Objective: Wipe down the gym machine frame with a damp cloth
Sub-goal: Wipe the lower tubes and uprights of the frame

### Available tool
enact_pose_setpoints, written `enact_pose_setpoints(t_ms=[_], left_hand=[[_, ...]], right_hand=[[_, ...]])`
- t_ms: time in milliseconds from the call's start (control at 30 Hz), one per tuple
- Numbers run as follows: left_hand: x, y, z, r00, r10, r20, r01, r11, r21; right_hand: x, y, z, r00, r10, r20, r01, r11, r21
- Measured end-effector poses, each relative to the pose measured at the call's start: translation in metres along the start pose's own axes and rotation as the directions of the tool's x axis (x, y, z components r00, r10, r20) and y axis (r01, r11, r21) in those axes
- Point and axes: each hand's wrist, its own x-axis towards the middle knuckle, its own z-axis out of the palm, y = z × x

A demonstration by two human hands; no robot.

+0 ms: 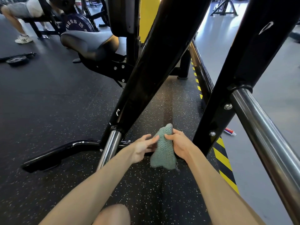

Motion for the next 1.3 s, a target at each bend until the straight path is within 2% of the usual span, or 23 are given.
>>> enact_pose_setpoints(t_ms=[100,200,267,333,433,533,600,700,800,867,933,967,1067,1133,1233,1300], left_hand=[[0.004,-0.002,-0.001,0.998,0.039,0.055,-0.034,0.995,-0.091],[0.008,-0.004,-0.002,0.994,0.099,-0.038,-0.105,0.975,-0.196],[0.01,-0.004,-0.005,0.986,0.133,-0.101,-0.149,0.972,-0.179],[0.01,-0.003,-0.008,0.987,0.146,-0.06,-0.15,0.987,-0.063],[0.007,-0.003,-0.008,0.982,0.189,-0.023,-0.173,0.935,0.309],[0.011,-0.002,-0.007,0.947,0.299,-0.121,-0.202,0.842,0.5],[0.015,-0.001,-0.008,0.919,0.363,-0.152,-0.213,0.783,0.584],[0.015,0.001,-0.011,0.889,0.444,-0.112,-0.237,0.656,0.716],[0.014,0.004,-0.018,0.886,0.46,-0.048,-0.245,0.556,0.794],[0.015,0.007,-0.022,0.881,0.473,-0.006,-0.268,0.51,0.817],[0.013,0.012,-0.026,0.876,0.482,0.025,-0.306,0.513,0.802],[0.011,0.016,-0.028,0.883,0.468,0.032,-0.324,0.559,0.763],[-0.003,0.025,-0.031,0.947,0.322,0.017,-0.287,0.816,0.502],[-0.007,0.026,-0.026,0.962,0.271,0.016,-0.26,0.905,0.337],[-0.008,0.024,-0.013,0.971,0.235,-0.039,-0.233,0.971,0.053],[-0.007,0.021,-0.009,0.98,0.191,-0.06,-0.191,0.982,0.001]], right_hand=[[0.002,-0.002,0.001,1.0,0.015,0.009,-0.015,1.0,-0.01],[0.003,0.0,0.003,0.999,0.03,-0.023,-0.032,0.992,-0.124],[0.004,0.001,0.002,0.995,0.033,-0.09,-0.057,0.96,-0.274],[0.009,0.003,-0.003,0.983,0.027,-0.183,-0.1,0.912,-0.399],[0.017,0.007,-0.01,0.947,-0.029,-0.321,-0.162,0.818,-0.552],[0.014,0.004,-0.008,0.933,-0.04,-0.359,-0.151,0.859,-0.489],[0.01,0.002,-0.006,0.951,-0.017,-0.309,-0.135,0.875,-0.465],[0.008,0.001,-0.003,0.982,-0.023,-0.188,-0.11,0.738,-0.666],[0.01,0.003,0.002,0.971,-0.159,-0.178,-0.08,0.485,-0.871],[0.008,0.002,0.005,0.952,-0.24,-0.191,-0.079,0.41,-0.909],[0.007,0.001,0.005,0.936,-0.292,-0.196,-0.056,0.428,-0.902],[0.007,0.001,0.003,0.936,-0.304,-0.178,-0.014,0.473,-0.881],[0.005,0.0,-0.006,0.968,-0.221,-0.115,0.107,0.785,-0.61],[0.003,-0.001,-0.01,0.987,-0.153,-0.057,0.113,0.89,-0.441],[0.002,0.001,-0.006,0.987,-0.158,-0.036,0.13,0.904,-0.407],[0.005,0.004,-0.005,0.973,-0.206,-0.1,0.138,0.877,-0.46]])
